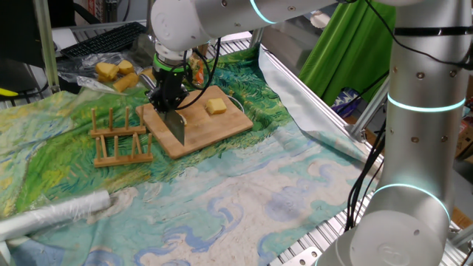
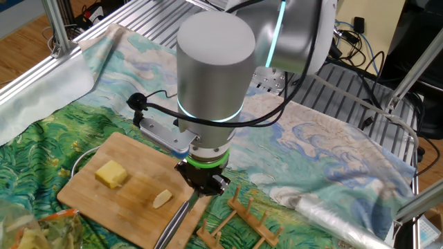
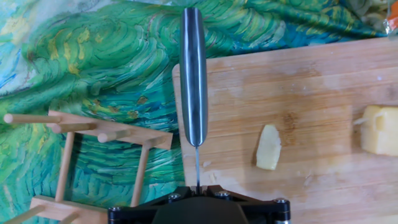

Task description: Chop the potatoes

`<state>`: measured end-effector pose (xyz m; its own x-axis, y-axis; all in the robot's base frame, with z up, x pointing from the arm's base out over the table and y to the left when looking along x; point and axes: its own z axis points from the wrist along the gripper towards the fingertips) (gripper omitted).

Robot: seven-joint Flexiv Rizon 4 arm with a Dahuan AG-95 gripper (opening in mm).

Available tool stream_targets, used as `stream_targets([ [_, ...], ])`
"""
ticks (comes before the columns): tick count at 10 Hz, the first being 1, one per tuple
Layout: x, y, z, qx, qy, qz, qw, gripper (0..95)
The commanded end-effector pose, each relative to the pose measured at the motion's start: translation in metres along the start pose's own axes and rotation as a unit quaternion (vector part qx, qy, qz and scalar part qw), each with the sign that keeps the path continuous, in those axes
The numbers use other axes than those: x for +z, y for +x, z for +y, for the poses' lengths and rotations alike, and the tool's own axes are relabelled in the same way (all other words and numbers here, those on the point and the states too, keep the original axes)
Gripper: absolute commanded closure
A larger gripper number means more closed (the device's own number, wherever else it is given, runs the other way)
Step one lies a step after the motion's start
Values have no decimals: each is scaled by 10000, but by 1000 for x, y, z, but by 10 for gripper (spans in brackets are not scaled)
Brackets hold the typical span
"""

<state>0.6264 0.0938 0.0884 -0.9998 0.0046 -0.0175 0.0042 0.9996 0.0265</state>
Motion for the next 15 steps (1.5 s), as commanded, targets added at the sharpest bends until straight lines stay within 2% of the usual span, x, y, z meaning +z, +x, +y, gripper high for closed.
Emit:
stream_targets([
  [1, -1, 0, -3, -54, -7, 1, 10000, 950],
  [3, -1, -2, -7, -61, -11, 1, 10000, 950],
  [5, -4, -6, -12, -22, -31, 88, 10000, 950],
  [8, -18, -16, -18, 16, -3, 199, 9998, 950],
  [9, -23, -21, -21, -16, 21, 210, 9998, 950],
  [11, -27, -21, -23, -32, -24, 182, 9998, 950],
  [12, -28, -20, -23, -88, 6, 157, 9998, 950],
  [13, -30, -19, -24, -141, 145, 83, 9998, 950],
  [14, -31, -19, -25, -384, 204, -133, 9990, 950],
  [15, -33, -23, -25, -621, 168, -272, 9976, 950],
])
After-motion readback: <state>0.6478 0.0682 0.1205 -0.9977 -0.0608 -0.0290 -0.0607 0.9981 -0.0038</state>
